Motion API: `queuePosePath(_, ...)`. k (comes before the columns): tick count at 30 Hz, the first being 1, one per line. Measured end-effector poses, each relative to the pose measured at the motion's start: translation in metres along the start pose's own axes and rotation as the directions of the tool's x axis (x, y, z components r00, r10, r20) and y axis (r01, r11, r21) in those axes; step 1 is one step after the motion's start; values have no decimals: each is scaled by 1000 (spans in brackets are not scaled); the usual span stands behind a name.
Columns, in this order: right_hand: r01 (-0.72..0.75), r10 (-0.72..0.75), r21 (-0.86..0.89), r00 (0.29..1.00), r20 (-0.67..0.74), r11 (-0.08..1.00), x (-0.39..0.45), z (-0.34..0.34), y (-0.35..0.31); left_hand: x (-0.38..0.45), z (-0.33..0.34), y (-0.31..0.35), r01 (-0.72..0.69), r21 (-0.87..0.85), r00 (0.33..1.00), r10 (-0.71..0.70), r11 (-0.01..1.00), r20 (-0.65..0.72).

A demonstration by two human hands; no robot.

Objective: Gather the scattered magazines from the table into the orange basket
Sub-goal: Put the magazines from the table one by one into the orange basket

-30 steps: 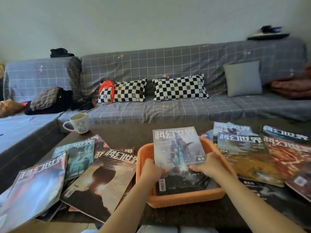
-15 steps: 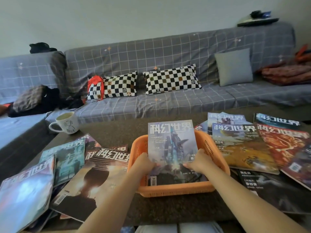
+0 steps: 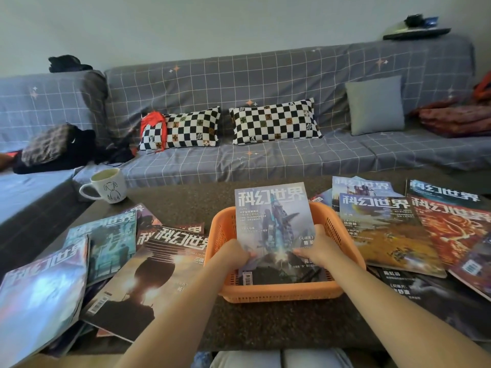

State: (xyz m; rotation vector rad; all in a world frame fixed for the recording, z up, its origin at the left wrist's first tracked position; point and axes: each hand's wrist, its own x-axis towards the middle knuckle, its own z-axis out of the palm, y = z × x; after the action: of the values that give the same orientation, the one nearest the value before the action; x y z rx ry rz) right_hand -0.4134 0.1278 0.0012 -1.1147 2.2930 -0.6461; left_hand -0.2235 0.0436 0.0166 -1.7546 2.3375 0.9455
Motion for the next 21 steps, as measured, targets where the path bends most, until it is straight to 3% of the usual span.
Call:
queuePosePath(3,-6,7,-12,1000,27,1000,2,1,2,-1,-1,-1,-22,30,999,21,999,28)
queuePosePath(7,-2,2,-1,1000,18,1000,2,3,3,-2,5,-2,8,-124,999,-14,992,-45)
queuePosePath(11,5,-5,-20,999,-45,1000,-4,2,-5,-11,1,-2,-1,-123,997,-9,992,-78)
queuePosePath(16,205,-183,31,927,-327,978,-32,0,-26,-35,-11,-6,-111,-235,946,30,966,-323)
queuePosePath(21,412,-358,208,899,-254,887,-78,22,-79,-69,-29,-38,-268,-300,857,84,916,-508)
